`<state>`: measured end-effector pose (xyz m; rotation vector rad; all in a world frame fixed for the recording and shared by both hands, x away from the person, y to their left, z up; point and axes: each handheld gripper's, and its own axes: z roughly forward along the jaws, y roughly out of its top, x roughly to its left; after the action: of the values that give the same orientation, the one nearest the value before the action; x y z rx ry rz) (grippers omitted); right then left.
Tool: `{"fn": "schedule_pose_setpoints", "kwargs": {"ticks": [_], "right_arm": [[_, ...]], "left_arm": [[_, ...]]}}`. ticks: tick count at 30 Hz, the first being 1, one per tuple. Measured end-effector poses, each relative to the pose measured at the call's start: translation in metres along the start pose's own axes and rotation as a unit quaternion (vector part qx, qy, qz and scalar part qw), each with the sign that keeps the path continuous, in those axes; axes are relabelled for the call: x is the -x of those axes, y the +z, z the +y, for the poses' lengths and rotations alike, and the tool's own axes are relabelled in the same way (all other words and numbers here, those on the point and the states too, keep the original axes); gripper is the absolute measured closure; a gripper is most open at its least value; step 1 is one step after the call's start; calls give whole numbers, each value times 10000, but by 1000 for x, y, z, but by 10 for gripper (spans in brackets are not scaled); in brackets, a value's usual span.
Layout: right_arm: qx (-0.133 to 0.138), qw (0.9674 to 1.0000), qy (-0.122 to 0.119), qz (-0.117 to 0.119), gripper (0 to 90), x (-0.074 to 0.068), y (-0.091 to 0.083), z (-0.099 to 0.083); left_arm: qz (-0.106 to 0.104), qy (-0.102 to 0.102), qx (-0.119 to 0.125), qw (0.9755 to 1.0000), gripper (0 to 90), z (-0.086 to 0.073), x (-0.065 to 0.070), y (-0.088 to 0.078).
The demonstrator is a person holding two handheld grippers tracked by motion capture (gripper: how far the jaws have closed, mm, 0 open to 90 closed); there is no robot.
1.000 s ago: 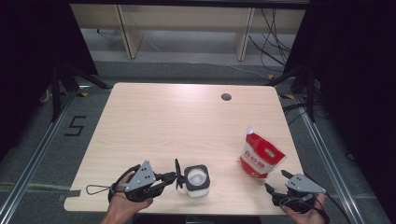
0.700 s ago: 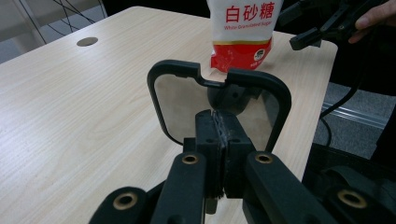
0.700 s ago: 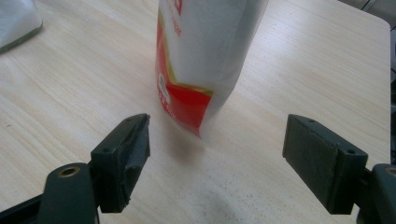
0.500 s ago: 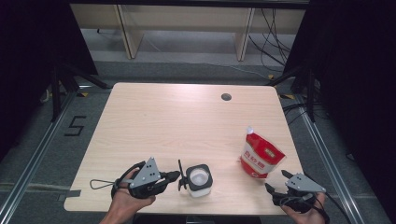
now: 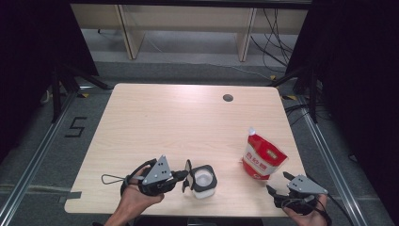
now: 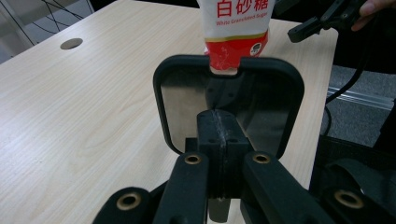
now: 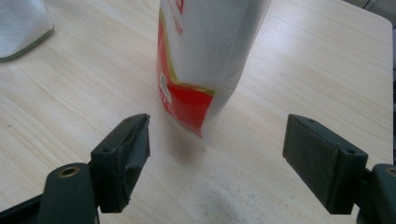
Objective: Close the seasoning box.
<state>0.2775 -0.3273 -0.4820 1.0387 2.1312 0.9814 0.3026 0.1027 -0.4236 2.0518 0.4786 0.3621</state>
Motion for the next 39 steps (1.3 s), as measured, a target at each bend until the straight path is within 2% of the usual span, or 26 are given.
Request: {"fn": "schedule_pose_setpoints", "kwargs": {"ticks": [1, 3, 6, 7, 11, 13, 14, 18, 21, 22, 30, 31, 37, 39], "right_arm": [[0, 10000, 1, 1, 238, 0, 0, 0], [-7, 10000, 13, 4, 238, 0, 0, 0], [2, 10000, 2, 4, 238, 0, 0, 0], [4, 10000, 0, 7, 238, 0, 0, 0], [5, 10000, 0, 8, 239, 0, 0, 0], [5, 10000, 1, 8, 238, 0, 0, 0], [0, 10000, 22, -2, 239, 0, 0, 0], [-2, 10000, -13, 34, 238, 0, 0, 0], [17, 10000, 16, 32, 238, 0, 0, 0], [16, 10000, 14, 30, 238, 0, 0, 0], [-36, 9999, 52, 99, 239, -1, 0, 0], [-34, 9999, 53, 99, 239, -1, 0, 0], [7, 10000, -18, 36, 239, 0, 0, 0], [10, 10000, -19, 40, 239, 0, 0, 0]], "left_arm": [[-53, 14, 25, 10000, 889, 0, -1, 2], [-30, -47, -16, 10000, 889, 1, 0, 5], [-57, 28, -50, 10000, 890, 2, -1, 8], [-67, -41, -15, 10000, 890, 2, 0, 10], [-106, -11, -44, 9999, 890, 3, 0, 15], [-106, -112, -35, 9999, 890, 3, 1, 18], [-149, -32, -43, 9999, 890, 3, 0, 19], [-162, -131, -55, 9998, 890, 3, 1, 24], [-203, 23, -144, 9997, 890, 4, -1, 27], [-217, -115, -108, 9996, 890, 3, 1, 29], [-280, -126, -265, 9992, 890, -2, 1, 40], [-314, -185, -218, 9991, 890, -3, 1, 40], [-312, -189, -232, 9991, 889, -3, 1, 40], [-282, -288, -102, 9991, 873, -2, 1, 39]]}}
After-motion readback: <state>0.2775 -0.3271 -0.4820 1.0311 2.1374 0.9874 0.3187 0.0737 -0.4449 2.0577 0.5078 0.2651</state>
